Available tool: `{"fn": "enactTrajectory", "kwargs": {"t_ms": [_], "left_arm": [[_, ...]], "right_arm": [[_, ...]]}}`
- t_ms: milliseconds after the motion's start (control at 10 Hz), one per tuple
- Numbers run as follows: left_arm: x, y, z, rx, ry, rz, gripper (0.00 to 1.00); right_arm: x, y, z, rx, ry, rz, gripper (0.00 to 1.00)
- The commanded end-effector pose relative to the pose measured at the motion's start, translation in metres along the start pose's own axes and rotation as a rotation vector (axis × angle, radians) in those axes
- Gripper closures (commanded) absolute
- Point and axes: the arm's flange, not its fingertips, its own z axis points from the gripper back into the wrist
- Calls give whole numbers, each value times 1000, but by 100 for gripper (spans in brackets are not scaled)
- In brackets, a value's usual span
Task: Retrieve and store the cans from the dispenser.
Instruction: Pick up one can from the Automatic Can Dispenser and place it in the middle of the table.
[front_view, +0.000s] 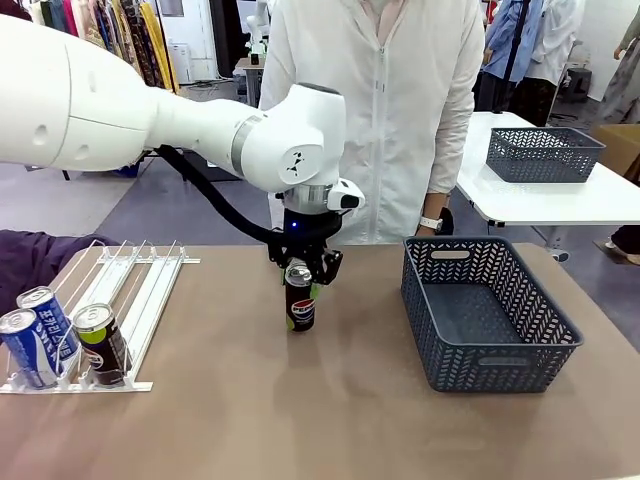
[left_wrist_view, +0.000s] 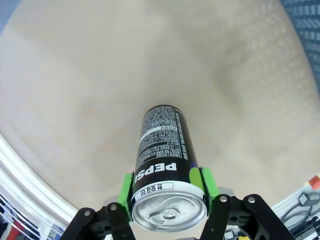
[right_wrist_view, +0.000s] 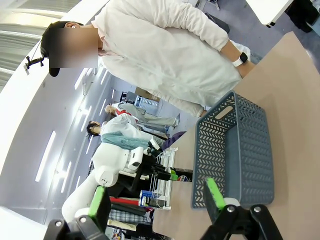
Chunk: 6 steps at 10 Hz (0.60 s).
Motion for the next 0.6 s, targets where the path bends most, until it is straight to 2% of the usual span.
{"fn": "enactTrajectory", "kwargs": {"t_ms": [0,400,500], "left_arm": [[-14,6,-4,-32,-24,-14,100],[-15,6,-3,-57,-28,-21,100],[-13,6,-3,-66,-28,-17,57]], "right_arm": [[4,3,0,24,-19,6,0],[4,3,0,24,-19,6,0],[4,3,0,24,-19,6,0]]}}
